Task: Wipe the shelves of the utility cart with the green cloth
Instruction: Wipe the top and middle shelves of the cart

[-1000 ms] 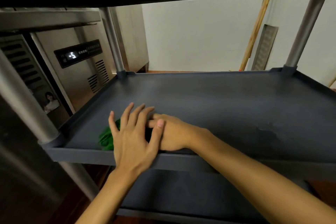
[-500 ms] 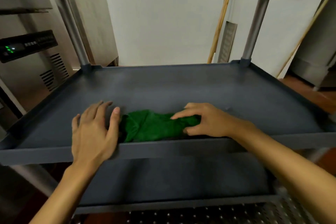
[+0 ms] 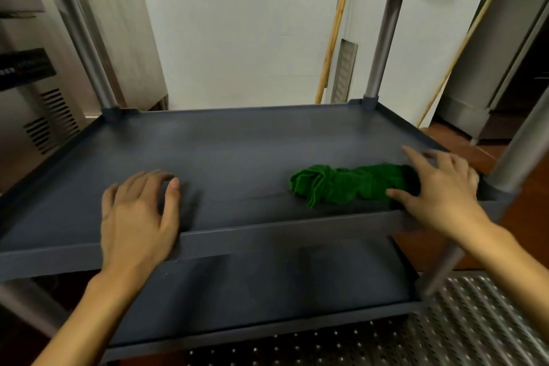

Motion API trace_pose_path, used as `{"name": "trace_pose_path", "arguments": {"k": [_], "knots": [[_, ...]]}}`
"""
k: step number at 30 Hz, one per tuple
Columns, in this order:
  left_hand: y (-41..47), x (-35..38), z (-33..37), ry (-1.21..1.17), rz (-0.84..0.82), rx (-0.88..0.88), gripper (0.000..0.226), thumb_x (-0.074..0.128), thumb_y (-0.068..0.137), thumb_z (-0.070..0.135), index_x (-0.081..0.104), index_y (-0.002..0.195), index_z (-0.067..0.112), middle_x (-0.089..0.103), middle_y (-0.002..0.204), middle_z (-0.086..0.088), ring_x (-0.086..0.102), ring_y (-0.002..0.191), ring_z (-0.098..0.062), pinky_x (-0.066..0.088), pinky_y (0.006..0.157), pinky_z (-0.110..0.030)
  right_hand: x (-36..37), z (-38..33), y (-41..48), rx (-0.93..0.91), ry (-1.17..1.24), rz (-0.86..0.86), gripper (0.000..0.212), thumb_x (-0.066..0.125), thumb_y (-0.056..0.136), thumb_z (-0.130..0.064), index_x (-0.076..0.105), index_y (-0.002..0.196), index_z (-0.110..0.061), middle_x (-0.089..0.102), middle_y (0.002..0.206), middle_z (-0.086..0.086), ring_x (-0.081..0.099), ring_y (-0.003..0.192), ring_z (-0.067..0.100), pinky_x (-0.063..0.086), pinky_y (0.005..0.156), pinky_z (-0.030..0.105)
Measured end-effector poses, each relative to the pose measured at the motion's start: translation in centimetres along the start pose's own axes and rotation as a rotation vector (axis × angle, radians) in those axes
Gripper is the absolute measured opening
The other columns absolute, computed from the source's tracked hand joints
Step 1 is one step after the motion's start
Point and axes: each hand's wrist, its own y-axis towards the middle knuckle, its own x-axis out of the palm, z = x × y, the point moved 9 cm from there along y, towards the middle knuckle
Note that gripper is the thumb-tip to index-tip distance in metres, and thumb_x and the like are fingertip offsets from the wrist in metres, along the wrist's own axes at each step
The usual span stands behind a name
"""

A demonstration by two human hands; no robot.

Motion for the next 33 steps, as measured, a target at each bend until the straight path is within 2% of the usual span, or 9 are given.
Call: {"name": "trace_pose_path", "arguments": {"k": [3,5,7,11,14,17,24,28,33], "knots": [[-0.3,1.0,4.3,-0.111,-0.005,0.112,0.032,0.041,0.099,0.035,0.065,0.105,0.014,0.069,0.11,-0.01,0.063,0.107,-0.033,0.043,0.097,-0.051,2.0,-0.2,-2.1,0.243,0.221,-0.17,0.1,0.031,0.074,-0.088,0.01,0.154,-0.031,0.018,0.156,0.023,0.015,0.144,0.043,0.017,0.116,0.058],[-1.0,2.6,7.5,-0.091,-0.038,0.206,0.03,0.045,0.097,0.035,0.067,0.105,0.015,0.07,0.111,-0.008,0.063,0.107,-0.031,0.043,0.099,-0.049,3.0,-1.3,-2.0,0.293,0.195,-0.204,0.107,0.015,0.067,-0.095,0.001,0.154,-0.034,0.003,0.159,0.027,0.004,0.146,0.047,0.007,0.117,0.062],[-1.4,3.4,8.6,-0.051,-0.032,0.21,0.029,0.05,0.092,0.035,0.069,0.104,0.016,0.069,0.104,-0.005,0.063,0.099,-0.031,0.049,0.088,-0.044,3.5,-2.5,-1.2,0.316,0.12,-0.188,0.111,0.009,0.062,-0.098,-0.002,0.153,-0.036,-0.002,0.158,0.029,-0.001,0.144,0.051,0.005,0.116,0.064],[-1.9,2.9,7.3,-0.116,0.044,0.089,0.015,0.055,0.082,0.028,0.067,0.087,0.021,0.056,0.068,0.004,0.06,0.068,-0.025,0.045,0.047,-0.034,4.3,-3.9,0.8,0.313,0.022,-0.115,0.104,0.016,0.07,-0.094,0.015,0.152,-0.03,0.009,0.155,0.031,0.007,0.141,0.055,0.012,0.112,0.067],[-1.8,3.2,7.7,-0.1,0.073,0.134,0.019,0.052,0.085,0.032,0.06,0.072,0.02,0.05,0.056,0.004,0.055,0.048,-0.026,0.039,0.041,-0.03,5.2,-5.4,2.7,0.279,0.018,-0.124,0.092,0.024,0.08,-0.084,0.021,0.151,-0.026,0.012,0.153,0.033,0.009,0.139,0.057,0.012,0.111,0.067],[-1.6,3.2,7.6,-0.149,0.115,0.14,0.022,0.054,0.085,0.031,0.058,0.067,0.019,0.048,0.054,0.003,0.053,0.046,-0.026,0.04,0.039,-0.031,5.8,-7.4,4.4,0.22,0.016,-0.156,0.086,0.027,0.084,-0.079,0.022,0.151,-0.026,0.015,0.151,0.033,0.011,0.137,0.058,0.013,0.111,0.067],[-1.3,2.9,7.0,-0.352,0.182,0.169,0.018,0.057,0.084,0.022,0.061,0.068,0.015,0.046,0.057,0.008,0.047,0.051,-0.014,0.042,0.045,-0.035,7.3,-14.4,5.9,-0.013,0.066,-0.244,0.082,0.028,0.087,-0.075,0.015,0.154,-0.03,0.01,0.155,0.027,0.007,0.141,0.053,0.012,0.113,0.062],[-1.4,0.4,5.1,-0.461,0.2,0.276,0.017,0.055,0.093,0.01,0.067,0.083,0.005,0.063,0.079,0.0,0.057,0.072,-0.017,0.047,0.068,-0.031,8.1,-19.5,5.3,-0.134,0.132,-0.268,0.079,0.031,0.087,-0.074,0.017,0.153,-0.032,0.007,0.157,0.025,0.003,0.143,0.052,0.01,0.113,0.062],[-0.4,-3.3,-8.3,-0.104,0.285,-0.055,0.025,0.047,0.098,0.02,0.063,0.11,0.005,0.063,0.105,-0.015,0.056,0.096,-0.035,0.039,0.083,-0.036,8.7,-23.8,4.0,-0.225,0.136,-0.27,0.08,0.031,0.087,-0.073,0.016,0.153,-0.03,0.007,0.157,0.026,0.002,0.142,0.053,0.009,0.113,0.064]]}}
